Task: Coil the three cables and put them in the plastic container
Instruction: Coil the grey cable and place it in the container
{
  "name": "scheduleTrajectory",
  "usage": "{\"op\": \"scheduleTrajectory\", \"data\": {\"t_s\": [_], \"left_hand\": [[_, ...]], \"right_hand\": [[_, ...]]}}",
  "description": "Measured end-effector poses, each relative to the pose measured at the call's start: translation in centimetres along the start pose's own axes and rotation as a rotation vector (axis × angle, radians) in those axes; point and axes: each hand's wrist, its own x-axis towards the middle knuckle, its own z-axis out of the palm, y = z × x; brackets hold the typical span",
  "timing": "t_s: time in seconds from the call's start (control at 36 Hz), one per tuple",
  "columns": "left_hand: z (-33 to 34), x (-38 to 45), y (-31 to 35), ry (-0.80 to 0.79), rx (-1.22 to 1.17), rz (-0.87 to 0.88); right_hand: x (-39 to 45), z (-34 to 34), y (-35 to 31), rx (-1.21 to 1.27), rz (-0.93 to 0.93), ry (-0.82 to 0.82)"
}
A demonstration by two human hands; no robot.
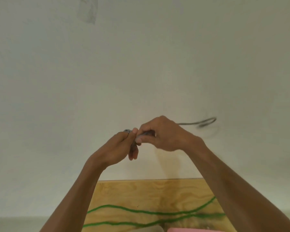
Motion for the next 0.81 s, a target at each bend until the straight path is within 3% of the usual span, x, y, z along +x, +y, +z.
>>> {"op": "scheduleTrajectory", "data": {"t_s": [0.14, 0.22, 0.31, 0.44, 0.5, 0.61, 0.72, 0.81], "left_hand": [[0.7, -1.3, 0.4, -0.283, -0.614, -0.117], [1.5, -1.5, 0.9, -0.334, -0.913, -0.029], [1.7, -1.2, 1.8, -0.37, -1.059, 0.103], [0.8, -0.3, 2.9, -0.148, -1.047, 0.165], [0.4, 0.0, 3.3, -0.046, -1.146, 0.157], [0.0, 0.8, 3.1, 0.148, -1.321, 0.143], [-0.3, 1.7, 2.2, 0.304, -1.46, 0.147], [-2.1, 2.4, 1.5, 0.48, -1.524, 0.174]], "right_hand": [[1.4, -1.5, 1.3, 0.316, -0.032, 0.152], [2.0, -0.7, 2.2, 0.476, -0.013, 0.158], [1.8, 2.3, 2.9, 0.784, 0.047, 0.096], [-0.3, 6.6, 2.6, 1.028, 0.098, 0.018], [-0.9, 7.9, 2.0, 1.086, 0.161, 0.015], [-1.3, 9.1, 1.3, 1.137, 0.25, 0.09], [-1.4, 9.1, 0.7, 1.008, 0.218, 0.172], [-1.9, 9.6, 0.9, 1.129, 0.28, 0.297]]}}
